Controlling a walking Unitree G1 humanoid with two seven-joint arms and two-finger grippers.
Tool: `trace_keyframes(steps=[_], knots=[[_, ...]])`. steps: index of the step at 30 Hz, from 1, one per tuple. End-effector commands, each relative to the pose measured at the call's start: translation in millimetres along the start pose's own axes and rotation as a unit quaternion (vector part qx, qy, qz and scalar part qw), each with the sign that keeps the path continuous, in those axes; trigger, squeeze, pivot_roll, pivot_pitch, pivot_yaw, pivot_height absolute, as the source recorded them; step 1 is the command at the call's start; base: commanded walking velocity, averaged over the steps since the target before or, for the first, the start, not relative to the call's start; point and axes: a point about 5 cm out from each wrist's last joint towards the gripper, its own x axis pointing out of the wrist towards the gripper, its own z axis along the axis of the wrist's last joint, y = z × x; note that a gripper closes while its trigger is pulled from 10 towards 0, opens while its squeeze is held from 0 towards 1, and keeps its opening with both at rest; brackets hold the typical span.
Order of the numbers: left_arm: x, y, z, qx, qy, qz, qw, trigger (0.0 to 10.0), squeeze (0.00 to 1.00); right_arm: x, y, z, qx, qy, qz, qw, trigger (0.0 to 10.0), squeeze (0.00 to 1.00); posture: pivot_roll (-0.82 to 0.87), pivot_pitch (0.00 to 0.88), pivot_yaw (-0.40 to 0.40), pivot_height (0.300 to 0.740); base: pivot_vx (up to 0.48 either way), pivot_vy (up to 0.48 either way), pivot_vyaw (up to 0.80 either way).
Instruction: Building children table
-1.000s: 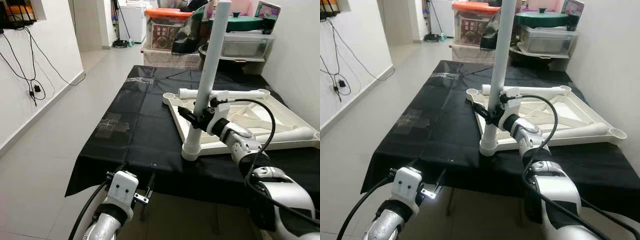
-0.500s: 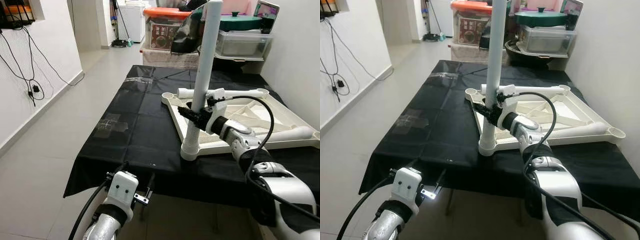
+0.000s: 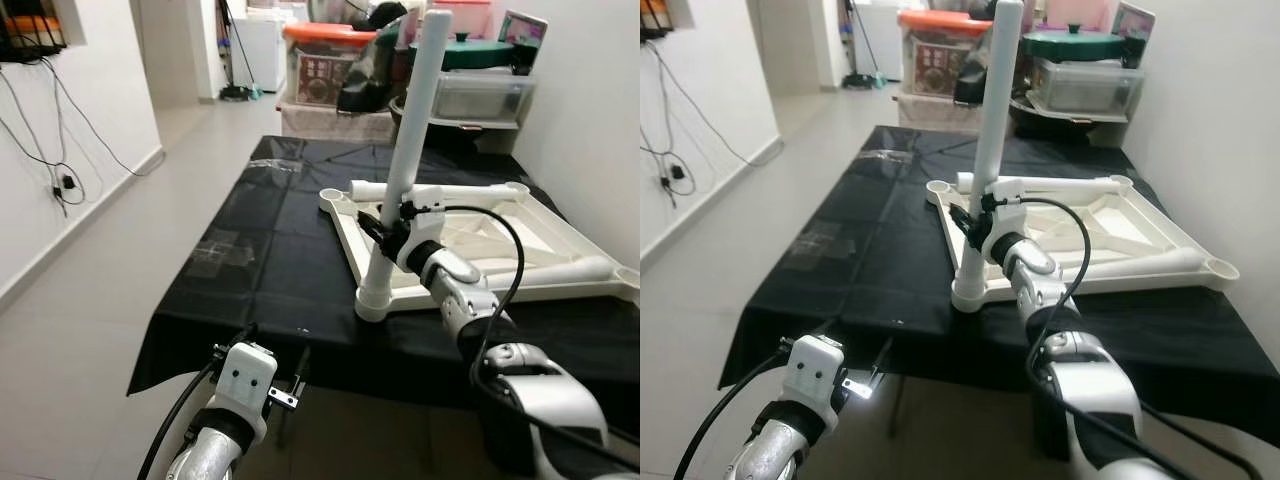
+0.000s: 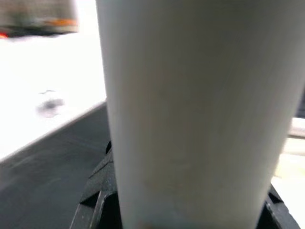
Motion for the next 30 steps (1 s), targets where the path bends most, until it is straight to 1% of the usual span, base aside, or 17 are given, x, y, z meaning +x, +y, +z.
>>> trace_keyframes(steps=[1, 3, 5, 7, 8, 9, 10, 12, 13, 14, 18, 19, 20, 21, 26, 29, 30], knots=[[0.5, -0.1, 0, 0.006, -0.003, -0.006, 1.000, 10.0, 0.00, -20.0, -26.9, -30, -0.005, 0.051, -0.174, 0.983, 0.0, 0.00, 0.06, 0.000, -0.050, 0.740, 0.000, 0.000, 0.00], [0.8, -0.1, 0, 0.006, -0.003, -0.007, 1.000, 10.0, 0.00, -25.7, -29.1, -32, -0.003, 0.053, -0.225, 0.973, 0.0, 0.00, 0.06, 0.000, -0.050, 0.740, 0.000, 0.000, 0.00], [1.1, 0.0, 0, 0.007, -0.004, -0.008, 1.000, 10.0, 0.00, -32.3, -2.5, -35, 0.051, 0.070, -0.288, 0.954, 0.0, 0.00, 0.06, 0.000, -0.052, 0.740, 0.000, 0.000, 0.00], [1.1, 0.1, 0, 0.008, -0.004, -0.008, 1.000, 10.0, 0.00, -33.8, 7.9, -35, 0.069, 0.076, -0.299, 0.949, 0.0, 0.00, 0.06, 0.000, -0.052, 0.740, 0.000, 0.000, 0.00], [1.0, -0.1, 0, 0.008, -0.004, -0.008, 1.000, 10.0, 0.00, -34.1, 22.4, -33, 0.088, 0.079, -0.296, 0.948, 0.0, 0.00, 0.07, 0.000, -0.052, 0.740, 0.000, 0.000, 0.00], [1.0, -0.1, 0, 0.008, -0.004, -0.008, 1.000, 10.0, 0.00, -34.1, 22.4, -33, 0.088, 0.079, -0.296, 0.948, 0.0, 0.00, 0.07, 0.000, -0.052, 0.740, 0.000, 0.000, 0.00], [0.8, -0.7, 0, 0.007, -0.004, -0.008, 1.000, 10.0, 0.00, -32.6, 47.0, -29, 0.100, 0.075, -0.263, 0.957, 0.0, 0.00, 0.07, 0.000, -0.054, 0.740, 0.000, 0.000, 0.00], [0.8, -0.7, 0, 0.007, -0.004, -0.008, 1.000, 10.0, 0.00, -32.6, 47.0, -29, 0.100, 0.075, -0.263, 0.957, 0.0, 0.00, 0.07, 0.000, -0.054, 0.740, 0.000, 0.000, 0.00], [0.7, -1.1, 0, 0.007, -0.004, -0.009, 1.000, 10.0, 0.00, -30.6, 57.3, -28, 0.095, 0.075, -0.233, 0.965, 10.0, 0.00, 0.07, 0.000, -0.054, 0.740, 0.000, 0.000, 0.00], [0.4, -1.7, 0, 0.006, -0.004, -0.010, 1.000, 10.0, 0.00, -29.2, 64.9, -29, 0.094, 0.069, -0.195, 0.974, 10.0, 1.00, 0.07, 0.000, -0.053, 0.740, 0.000, 0.000, 0.00], [0.4, -2.9, 0, 0.005, -0.004, -0.011, 1.000, 10.0, 0.00, -30.2, 72.5, -32, 0.112, 0.060, -0.152, 0.980, 10.0, 1.00, 0.06, 0.000, -0.056, 0.740, 0.000, 0.000, 0.00], [0.6, -3.1, 0, 0.004, -0.004, -0.012, 1.000, 10.0, 0.00, -31.9, 71.4, -31, 0.105, 0.058, -0.150, 0.981, 10.0, 0.85, 0.06, 0.000, -0.057, 0.740, 0.000, 0.000, 0.00], [0.6, -3.1, 0, 0.004, -0.004, -0.012, 1.000, 10.0, 0.00, -31.9, 71.4, -31, 0.105, 0.058, -0.150, 0.981, 10.0, 0.85, 0.06, 0.000, -0.057, 0.740, 0.000, 0.000, 0.00], [0.9, -3.4, 0, 0.004, -0.004, -0.012, 1.000, 10.0, 0.00, -32.5, 68.7, -31, 0.102, 0.056, -0.138, 0.984, 10.0, 0.00, 0.06, 0.000, -0.054, 0.740, 0.000, 0.000, 0.00], [1.6, -3.5, 0, 0.003, -0.005, -0.012, 1.000, 10.0, 0.00, -29.1, 58.9, -29, 0.123, 0.050, -0.057, 0.990, 10.0, 0.00, 0.06, 0.000, -0.053, 0.740, 0.000, 0.000, 0.00], [2.2, -3.8, 0, 0.003, -0.005, -0.012, 1.000, 10.0, 0.00, -26.1, 52.7, -26, 0.104, 0.028, 0.002, 0.994, 10.0, 0.00, 0.06, 0.000, -0.055, 0.740, 0.000, 0.000, 0.00], [2.7, -3.7, 0, 0.003, -0.005, -0.012, 1.000, 10.0, 0.00, -22.7, 42.1, -24, 0.073, 0.020, 0.075, 0.994, 10.0, 0.00, 0.06, 0.000, -0.053, 0.740, 0.000, 0.000, 0.00]])
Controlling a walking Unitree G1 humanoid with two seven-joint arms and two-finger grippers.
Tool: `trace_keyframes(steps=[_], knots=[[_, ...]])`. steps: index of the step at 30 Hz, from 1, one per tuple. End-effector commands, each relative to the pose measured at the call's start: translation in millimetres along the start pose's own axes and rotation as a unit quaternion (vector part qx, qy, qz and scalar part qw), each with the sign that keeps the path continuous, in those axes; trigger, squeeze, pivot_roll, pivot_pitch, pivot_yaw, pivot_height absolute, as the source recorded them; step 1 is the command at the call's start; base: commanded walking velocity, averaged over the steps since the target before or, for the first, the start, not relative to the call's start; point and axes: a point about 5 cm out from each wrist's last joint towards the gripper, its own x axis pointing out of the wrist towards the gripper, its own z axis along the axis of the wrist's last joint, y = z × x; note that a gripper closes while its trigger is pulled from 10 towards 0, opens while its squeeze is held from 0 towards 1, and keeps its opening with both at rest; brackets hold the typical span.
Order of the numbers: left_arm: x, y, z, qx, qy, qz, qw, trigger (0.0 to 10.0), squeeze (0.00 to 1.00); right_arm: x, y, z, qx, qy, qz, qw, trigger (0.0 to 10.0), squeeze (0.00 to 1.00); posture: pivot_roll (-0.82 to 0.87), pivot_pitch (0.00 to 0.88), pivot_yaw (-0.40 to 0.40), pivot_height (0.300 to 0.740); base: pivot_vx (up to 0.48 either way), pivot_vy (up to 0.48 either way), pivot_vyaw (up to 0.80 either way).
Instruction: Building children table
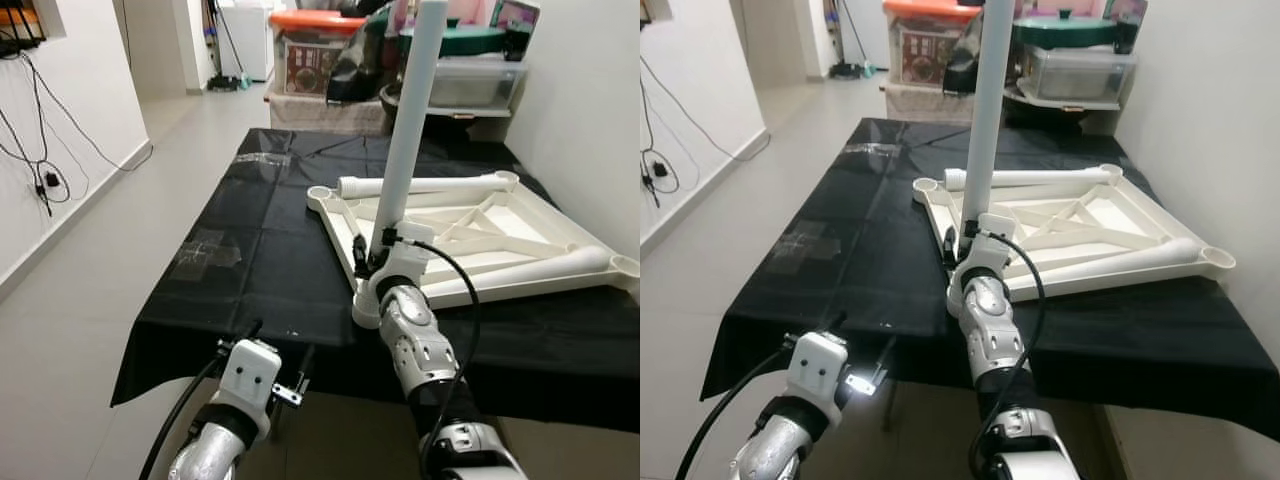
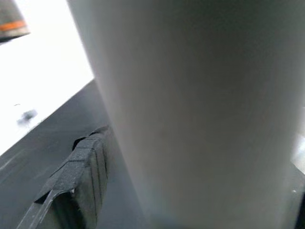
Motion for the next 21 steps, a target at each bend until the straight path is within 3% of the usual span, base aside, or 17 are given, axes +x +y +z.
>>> trace_keyframes(steps=[1, 2, 6, 7, 9, 11, 12, 13, 16, 21], knots=[[0.5, -1.1, -2, 0.002, 0.003, -0.003, 1.000, 10.0, 0.00, 2.5, 0.5, 3, -0.011, -0.005, 0.050, 0.999, 10.0, 0.00, 0.06, 0.000, -0.053, 0.740, 0.000, 0.000, 0.00], [0.5, -1.1, -2, 0.002, 0.003, -0.003, 1.000, 10.0, 0.00, 2.5, 0.5, 3, -0.011, -0.005, 0.050, 0.999, 10.0, 0.00, 0.06, 0.000, -0.053, 0.740, 0.000, 0.000, 0.00], [1.2, -0.7, -2, 0.002, 0.002, -0.002, 1.000, 10.0, 0.00, 7.2, -12.3, 10, -0.024, 0.019, 0.161, 0.987, 10.0, 0.00, 0.06, 0.000, -0.058, 0.740, 0.000, 0.000, 0.00], [1.2, -0.7, -2, 0.002, 0.002, -0.002, 1.000, 10.0, 0.00, 7.2, -12.3, 10, -0.024, 0.019, 0.161, 0.987, 10.0, 0.00, 0.06, 0.000, -0.058, 0.740, 0.000, 0.000, 0.00], [1.3, -0.8, -1, 0.003, 0.001, -0.002, 1.000, 10.0, 0.00, 8.7, -11.3, 12, -0.028, 0.050, 0.226, 0.973, 10.0, 0.00, 0.07, 0.000, -0.061, 0.740, 0.000, 0.000, 0.00], [1.3, -0.7, -1, 0.003, 0.001, -0.002, 1.000, 10.0, 0.00, 9.1, -10.4, 12, -0.032, 0.061, 0.245, 0.967, 10.0, 0.00, 0.07, 0.000, -0.061, 0.740, 0.000, 0.000, 0.00], [1.0, -0.6, 0, 0.003, 0.000, -0.001, 1.000, 10.0, 0.00, 10.2, -8.0, 13, -0.034, 0.073, 0.272, 0.959, 10.0, 0.00, 0.08, 0.000, -0.064, 0.740, 0.000, 0.000, 0.00], [1.0, -0.6, 0, 0.003, 0.000, -0.001, 1.000, 10.0, 0.00, 10.2, -8.0, 13, -0.034, 0.073, 0.272, 0.959, 10.0, 0.00, 0.08, 0.000, -0.064, 0.740, 0.000, 0.000, 0.00], [-1.2, -2.8, 2, -0.001, -0.003, -0.009, 1.000, 10.0, 0.00, 12.9, 4.5, 15, -0.032, 0.097, 0.345, 0.933, 10.0, 0.00, 0.09, 0.000, -0.063, 0.740, 0.000, 0.000, 0.00], [-5.0, -7.1, 5, -0.002, -0.004, -0.021, 1.000, 10.0, 0.00, 15.6, 17.1, 14, -0.051, 0.110, 0.380, 0.917, 10.0, 0.00, 0.11, 0.000, -0.069, 0.740, 0.000, 0.000, 0.00]])
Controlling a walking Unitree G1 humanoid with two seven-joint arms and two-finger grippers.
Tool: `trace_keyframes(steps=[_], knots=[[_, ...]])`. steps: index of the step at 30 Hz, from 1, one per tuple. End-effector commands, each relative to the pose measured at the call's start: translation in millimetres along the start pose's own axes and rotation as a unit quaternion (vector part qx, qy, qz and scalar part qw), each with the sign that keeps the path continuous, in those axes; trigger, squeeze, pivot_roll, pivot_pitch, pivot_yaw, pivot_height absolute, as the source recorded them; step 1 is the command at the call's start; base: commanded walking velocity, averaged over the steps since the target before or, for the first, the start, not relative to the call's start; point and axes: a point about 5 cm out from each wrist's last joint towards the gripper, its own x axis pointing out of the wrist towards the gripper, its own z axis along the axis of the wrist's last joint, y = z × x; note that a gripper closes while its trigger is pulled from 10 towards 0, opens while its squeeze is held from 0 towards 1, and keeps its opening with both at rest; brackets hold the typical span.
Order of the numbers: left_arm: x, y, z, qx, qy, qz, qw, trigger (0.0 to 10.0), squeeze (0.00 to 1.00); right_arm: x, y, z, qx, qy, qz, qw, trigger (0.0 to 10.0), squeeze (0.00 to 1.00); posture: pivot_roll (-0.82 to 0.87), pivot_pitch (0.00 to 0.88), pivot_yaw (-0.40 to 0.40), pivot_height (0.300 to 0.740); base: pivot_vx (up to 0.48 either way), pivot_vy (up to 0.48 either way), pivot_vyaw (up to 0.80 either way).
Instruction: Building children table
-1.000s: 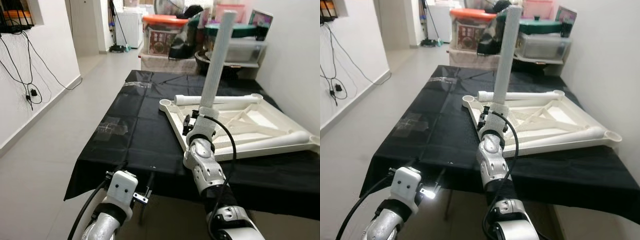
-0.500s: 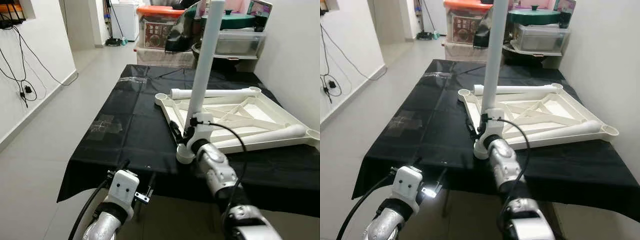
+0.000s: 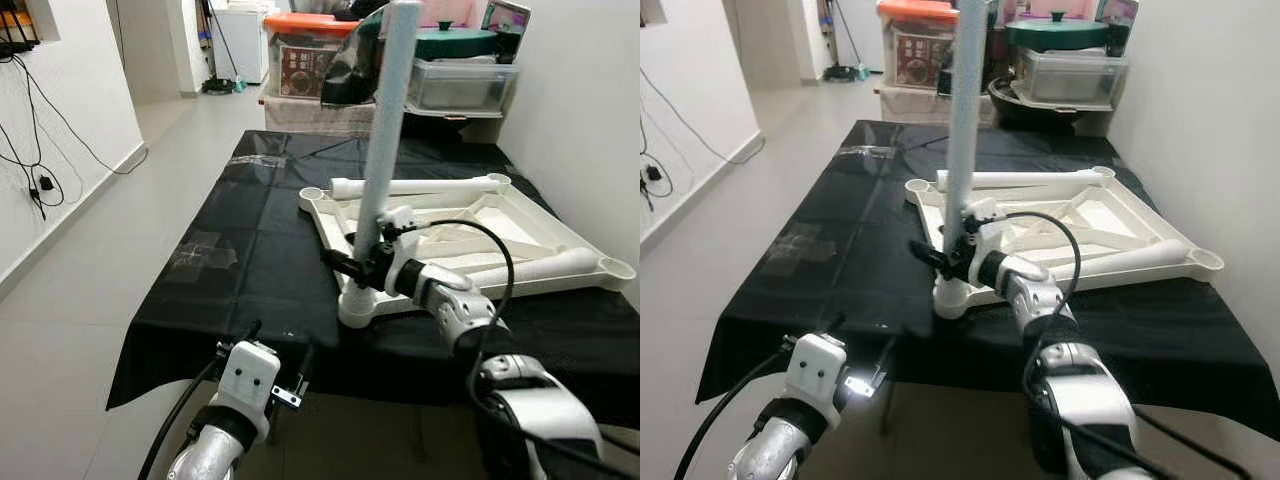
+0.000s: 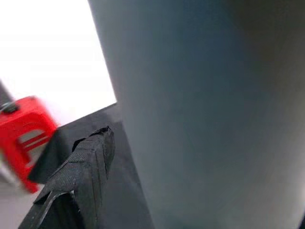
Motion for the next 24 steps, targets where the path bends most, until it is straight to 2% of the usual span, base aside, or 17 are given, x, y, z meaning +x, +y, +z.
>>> trace_keyframes(steps=[1, 3, 4, 6, 7, 11, 13, 15, 17, 19, 20, 21, 22, 24], knots=[[-5.0, -2.5, 2, 0.000, 0.005, -0.006, 1.000, 10.0, 0.00, 15.3, 14.4, -4, -0.014, 0.026, 0.043, 0.999, 10.0, 0.00, 0.12, 0.000, -0.073, 0.740, 0.000, 0.000, 0.00], [-6.9, -2.5, 2, -0.001, 0.007, -0.005, 1.000, 10.0, 0.00, 18.4, 17.0, -2, -0.015, 0.025, 0.051, 0.998, 10.0, 0.00, 0.12, 0.000, -0.073, 0.740, 0.000, 0.000, 0.00], [-8.9, -2.9, 3, -0.002, 0.008, -0.004, 1.000, 10.0, 0.00, 21.0, 19.7, -1, -0.015, 0.022, 0.060, 0.998, 6.0, 0.00, 0.12, 0.000, -0.074, 0.740, 0.000, 0.000, 0.00], [-10.1, -3.1, 4, -0.003, 0.009, -0.003, 1.000, 10.0, 0.00, 22.4, 21.3, 0, -0.015, 0.020, 0.067, 0.997, 6.0, 0.00, 0.12, 0.000, -0.074, 0.740, 0.000, 0.000, 0.00], [-11.7, -3.8, 5, -0.004, 0.009, -0.003, 1.000, 10.0, 0.00, 23.9, 22.5, 2, -0.014, 0.011, 0.068, 0.998, 0.0, 0.00, 0.11, 0.006, -0.076, 0.740, 0.000, 0.000, 0.00], [-15.3, -6.0, 7, -0.006, 0.011, -0.007, 1.000, 10.0, 0.00, 25.0, 23.9, 4, -0.021, -0.007, 0.068, 0.997, 0.0, 0.00, 0.11, 0.018, -0.076, 0.740, 0.000, 0.000, 0.00], [-16.4, -6.9, 8, -0.007, 0.012, -0.008, 1.000, 10.0, 0.00, 24.6, 21.8, 3, -0.019, -0.023, 0.040, 0.999, 0.0, 0.00, 0.11, 0.027, -0.077, 0.740, 0.000, 0.000, 0.00], [-16.8, -7.3, 8, -0.007, 0.014, -0.008, 1.000, 10.0, 0.00, 22.9, 16.7, 0, -0.020, -0.033, -0.013, 0.999, 0.0, 0.00, 0.10, 0.030, -0.074, 0.740, 0.000, 0.000, 0.00], [-16.8, -7.4, 8, -0.008, 0.014, -0.008, 1.000, 10.0, 0.00, 22.4, 15.5, 0, -0.020, -0.035, -0.025, 0.999, 0.0, 0.00, 0.10, 0.030, -0.074, 0.740, 0.000, 0.000, 0.00], [-16.3, -7.3, 7, -0.008, 0.015, -0.008, 1.000, 10.0, 0.00, 16.1, 5.7, -7, -0.039, -0.033, -0.134, 0.990, 0.0, 0.00, 0.09, 0.026, -0.072, 0.740, 0.000, 0.000, 0.00], [-16.3, -7.3, 7, -0.008, 0.015, -0.008, 1.000, 10.0, 0.00, 16.1, 5.7, -7, -0.039, -0.033, -0.134, 0.990, 0.0, 0.00, 0.09, 0.026, -0.072, 0.740, 0.000, 0.000, 0.00], [-15.9, -6.5, 6, -0.008, 0.016, -0.008, 1.000, 10.0, 0.00, 9.8, -1.9, -10, -0.038, -0.038, -0.226, 0.973, 0.0, 0.00, 0.08, 0.022, -0.068, 0.740, 0.000, 0.000, 0.00], [-15.9, -6.5, 6, -0.008, 0.016, -0.008, 1.000, 10.0, 0.00, 9.8, -1.9, -10, -0.038, -0.038, -0.226, 0.973, 0.0, 0.00, 0.08, 0.022, -0.068, 0.740, 0.000, 0.000, 0.00], [-14.4, -4.8, 5, -0.007, 0.018, -0.007, 1.000, 10.0, 0.00, -6.9, -13.2, -14, -0.040, -0.045, -0.386, 0.921, 0.0, 0.00, 0.07, 0.017, -0.060, 0.740, 0.000, 0.000, 0.00]])
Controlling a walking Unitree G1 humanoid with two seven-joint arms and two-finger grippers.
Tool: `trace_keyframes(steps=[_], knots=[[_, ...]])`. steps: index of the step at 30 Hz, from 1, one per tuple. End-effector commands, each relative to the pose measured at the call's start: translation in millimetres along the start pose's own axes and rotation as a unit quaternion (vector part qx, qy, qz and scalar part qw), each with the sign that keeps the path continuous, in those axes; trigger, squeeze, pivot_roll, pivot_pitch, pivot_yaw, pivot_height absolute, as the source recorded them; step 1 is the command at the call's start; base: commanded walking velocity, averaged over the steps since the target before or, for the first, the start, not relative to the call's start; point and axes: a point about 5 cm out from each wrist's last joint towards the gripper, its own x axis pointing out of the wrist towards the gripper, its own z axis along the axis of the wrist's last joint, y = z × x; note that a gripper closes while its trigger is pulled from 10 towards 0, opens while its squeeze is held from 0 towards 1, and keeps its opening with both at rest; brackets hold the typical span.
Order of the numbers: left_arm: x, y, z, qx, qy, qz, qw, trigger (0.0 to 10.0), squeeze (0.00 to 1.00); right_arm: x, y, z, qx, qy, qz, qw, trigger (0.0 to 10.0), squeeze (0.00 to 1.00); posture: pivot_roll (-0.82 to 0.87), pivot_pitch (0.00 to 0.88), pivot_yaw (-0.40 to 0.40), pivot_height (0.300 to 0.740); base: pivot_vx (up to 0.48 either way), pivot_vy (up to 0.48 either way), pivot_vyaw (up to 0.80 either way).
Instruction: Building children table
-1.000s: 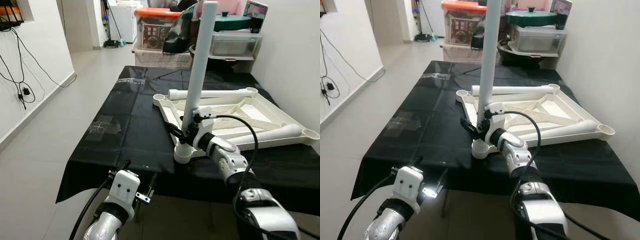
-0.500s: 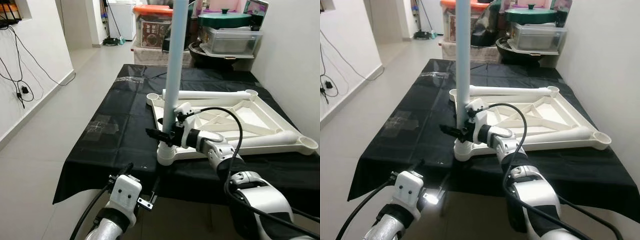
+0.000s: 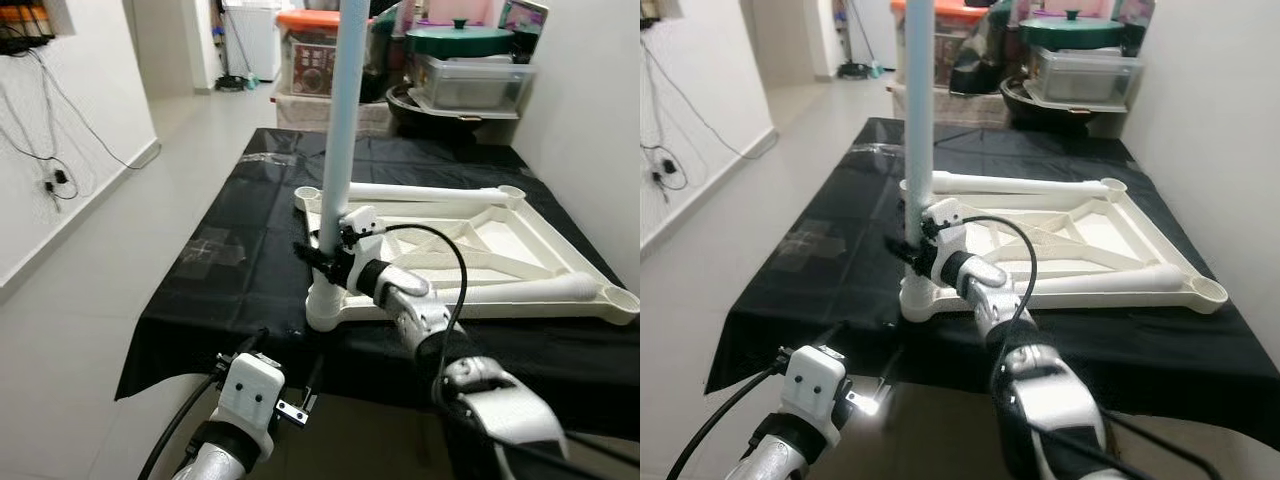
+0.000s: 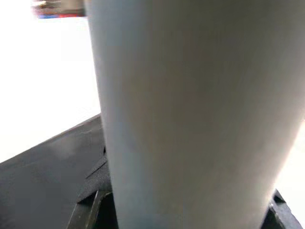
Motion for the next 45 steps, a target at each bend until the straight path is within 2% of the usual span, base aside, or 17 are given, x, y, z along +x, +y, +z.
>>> trace_keyframes(steps=[1, 6, 9, 11, 12, 13, 14, 18, 19, 25, 28, 30, 31, 33, 38, 39, 45], knots=[[0.3, 2.3, -7, 0.005, 0.018, -0.001, 1.000, 10.0, 0.00, -21.4, -32.3, -9, -0.012, 0.012, -0.215, 0.977, 0.0, 0.00, 0.06, 0.008, -0.058, 0.740, 0.000, 0.000, 0.00], [1.3, 3.3, -8, 0.005, 0.020, 0.000, 1.000, 10.0, 0.00, -34.6, -25.4, -9, 0.009, 0.002, -0.301, 0.954, 0.0, 0.00, 0.06, 0.001, -0.057, 0.740, 0.000, 0.000, 0.00], [3.1, 4.2, -10, 0.008, 0.023, 0.003, 1.000, 10.0, 0.00, -37.0, -3.4, -10, 0.057, 0.009, -0.346, 0.936, 0.0, 0.00, 0.07, 0.000, -0.057, 0.740, 0.000, 0.000, 0.00], [3.5, 4.3, -10, 0.008, 0.025, 0.004, 1.000, 10.0, 0.00, -31.8, 7.4, -12, 0.062, 0.015, -0.329, 0.942, 0.0, 0.00, 0.07, 0.000, -0.059, 0.740, 0.000, 0.000, 0.00], [3.6, 4.2, -11, 0.008, 0.025, 0.004, 1.000, 10.0, 0.00, -27.3, 16.5, -13, 0.073, 0.014, -0.308, 0.949, 3.1, 0.00, 0.07, 0.000, -0.059, 0.740, 0.000, 0.000, 0.00], [3.8, 4.0, -11, 0.008, 0.026, 0.004, 1.000, 10.0, 0.00, -23.4, 24.3, -14, 0.076, 0.012, -0.279, 0.957, 10.0, 0.96, 0.07, 0.000, -0.057, 0.740, 0.000, 0.000, 0.00], [3.9, 3.5, -12, 0.007, 0.027, 0.003, 1.000, 10.0, 0.00, -20.6, 32.7, -13, 0.078, 0.001, -0.247, 0.966, 10.0, 1.00, 0.07, 0.000, -0.058, 0.740, 0.000, 0.000, 0.00], [4.1, 3.3, -13, 0.007, 0.027, 0.002, 1.000, 10.0, 0.00, -21.9, 36.5, -10, 0.078, -0.005, -0.237, 0.968, 10.0, 1.00, 0.07, 0.000, -0.058, 0.740, 0.000, 0.000, 0.00], [4.3, 3.1, -13, 0.006, 0.028, 0.002, 1.000, 10.0, 0.00, -24.3, 33.3, -9, 0.066, -0.009, -0.231, 0.971, 10.0, 0.00, 0.07, 0.000, -0.058, 0.740, 0.000, 0.000, 0.00], [4.4, 2.9, -13, 0.006, 0.027, 0.001, 1.000, 10.0, 0.00, -28.2, 28.0, -8, 0.057, -0.013, -0.227, 0.972, 10.0, 0.00, 0.07, 0.000, -0.058, 0.740, 0.000, 0.000, 0.00], [5.0, 2.5, -14, 0.006, 0.027, -0.002, 1.000, 10.0, 0.00, -23.4, 13.8, -9, 0.065, -0.009, -0.124, 0.990, 10.0, 0.00, 0.06, 0.000, -0.052, 0.740, 0.000, 0.000, 0.00], [6.2, 2.0, -16, 0.007, 0.027, -0.007, 1.000, 10.0, 0.00, -18.9, 0.9, -6, 0.061, 0.006, 0.034, 0.998, 10.0, 0.00, 0.06, 0.000, -0.053, 0.740, 0.000, 0.000, 0.00], [6.2, 2.0, -16, 0.007, 0.027, -0.007, 1.000, 10.0, 0.00, -18.9, 0.9, -6, 0.061, 0.006, 0.034, 0.998, 10.0, 0.00, 0.06, 0.000, -0.053, 0.740, 0.000, 0.000, 0.00], [7.4, 1.2, -16, 0.012, 0.027, -0.013, 0.999, 10.0, 0.00, -17.7, -2.5, 2, 0.043, 0.019, 0.147, 0.988, 10.0, 0.00, 0.06, 0.000, -0.053, 0.740, 0.000, 0.000, 0.00], [8.7, 1.2, -15, 0.014, 0.025, -0.014, 0.999, 10.0, 0.00, -15.3, 3.7, 8, 0.028, 0.046, 0.248, 0.967, 10.0, 0.00, 0.07, 0.000, -0.063, 0.740, 0.000, 0.000, 0.00], [9.0, 1.5, -15, 0.015, 0.023, -0.012, 1.000, 10.0, 0.00, -13.5, 11.7, 11, 0.012, 0.059, 0.312, 0.948, 10.0, 0.00, 0.08, 0.000, -0.067, 0.740, 0.000, 0.000, 0.00], [8.3, 0.8, -14, 0.016, 0.021, -0.009, 1.000, 10.0, 0.00, -11.4, 27.6, 12, 0.016, 0.070, 0.410, 0.909, 10.0, 0.00, 0.10, 0.000, -0.071, 0.740, 0.000, 0.000, 0.00]])
